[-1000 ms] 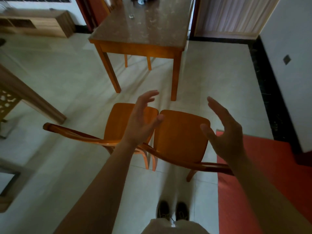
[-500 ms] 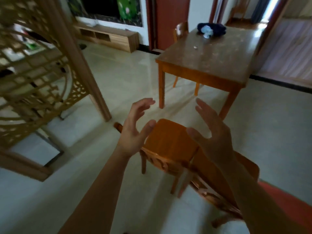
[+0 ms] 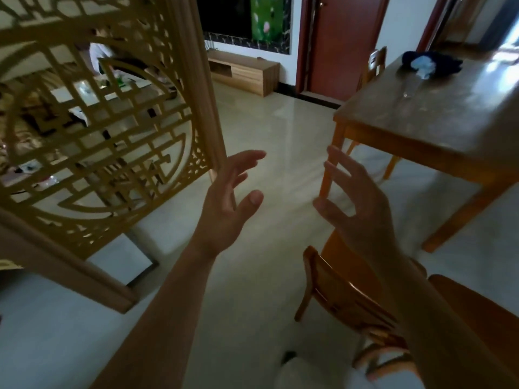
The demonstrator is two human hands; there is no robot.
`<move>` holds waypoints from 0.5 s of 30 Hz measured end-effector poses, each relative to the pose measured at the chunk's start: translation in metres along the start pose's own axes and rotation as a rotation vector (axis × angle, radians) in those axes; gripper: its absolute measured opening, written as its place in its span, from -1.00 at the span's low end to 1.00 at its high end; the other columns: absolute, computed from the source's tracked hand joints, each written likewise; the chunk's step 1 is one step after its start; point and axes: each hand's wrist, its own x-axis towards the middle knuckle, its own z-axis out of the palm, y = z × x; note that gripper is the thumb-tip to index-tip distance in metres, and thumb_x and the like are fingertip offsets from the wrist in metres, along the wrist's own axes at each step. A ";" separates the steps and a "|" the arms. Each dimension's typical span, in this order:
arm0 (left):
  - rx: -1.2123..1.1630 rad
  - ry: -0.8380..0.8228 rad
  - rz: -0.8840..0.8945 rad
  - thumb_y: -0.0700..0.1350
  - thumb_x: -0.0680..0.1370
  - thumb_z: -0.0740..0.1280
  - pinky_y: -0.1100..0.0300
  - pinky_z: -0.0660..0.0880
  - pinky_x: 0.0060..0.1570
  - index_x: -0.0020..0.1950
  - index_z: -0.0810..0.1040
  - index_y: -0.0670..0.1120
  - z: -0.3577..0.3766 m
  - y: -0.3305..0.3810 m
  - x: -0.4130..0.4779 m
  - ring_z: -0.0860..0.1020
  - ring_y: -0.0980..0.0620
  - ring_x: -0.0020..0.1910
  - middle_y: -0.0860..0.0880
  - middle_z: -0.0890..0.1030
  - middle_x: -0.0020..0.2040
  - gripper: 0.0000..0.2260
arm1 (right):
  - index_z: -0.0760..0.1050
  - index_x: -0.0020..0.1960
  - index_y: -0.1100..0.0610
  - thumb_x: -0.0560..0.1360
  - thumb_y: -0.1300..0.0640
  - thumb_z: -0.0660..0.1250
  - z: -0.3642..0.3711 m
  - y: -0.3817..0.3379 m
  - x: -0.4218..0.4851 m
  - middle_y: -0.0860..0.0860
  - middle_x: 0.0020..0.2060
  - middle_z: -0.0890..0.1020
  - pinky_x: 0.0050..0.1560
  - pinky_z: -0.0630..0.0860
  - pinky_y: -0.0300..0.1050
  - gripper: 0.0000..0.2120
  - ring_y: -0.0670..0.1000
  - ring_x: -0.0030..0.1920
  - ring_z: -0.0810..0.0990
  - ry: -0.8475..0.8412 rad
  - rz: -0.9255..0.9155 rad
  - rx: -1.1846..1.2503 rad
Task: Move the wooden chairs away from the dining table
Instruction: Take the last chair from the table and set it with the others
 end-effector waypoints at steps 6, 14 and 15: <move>-0.022 -0.057 -0.024 0.39 0.53 0.29 -0.24 0.48 0.34 0.46 0.40 -0.06 -0.053 -0.098 0.089 0.49 -0.06 0.42 -0.04 0.50 0.46 -0.32 | 0.30 0.48 0.16 0.46 -0.13 0.42 0.064 0.069 0.095 0.00 0.47 0.40 0.25 0.46 -0.29 -0.28 -0.13 0.40 0.45 -0.002 0.071 0.097; -0.008 -0.101 -0.056 0.22 0.52 0.43 -0.27 0.50 0.30 0.45 0.41 -0.09 -0.136 -0.194 0.225 0.51 -0.10 0.40 -0.08 0.50 0.44 -0.38 | 0.35 0.42 0.24 0.45 -0.02 0.50 0.149 0.127 0.249 0.09 0.40 0.48 0.19 0.55 -0.19 -0.33 -0.03 0.32 0.54 0.042 0.099 0.126; -0.006 -0.110 -0.054 0.16 0.52 0.44 -0.27 0.50 0.31 0.45 0.41 -0.10 -0.140 -0.206 0.241 0.51 -0.10 0.40 -0.09 0.50 0.44 -0.40 | 0.35 0.42 0.23 0.43 -0.04 0.49 0.157 0.133 0.265 0.07 0.40 0.48 0.19 0.54 -0.22 -0.31 -0.04 0.32 0.54 0.037 0.099 0.120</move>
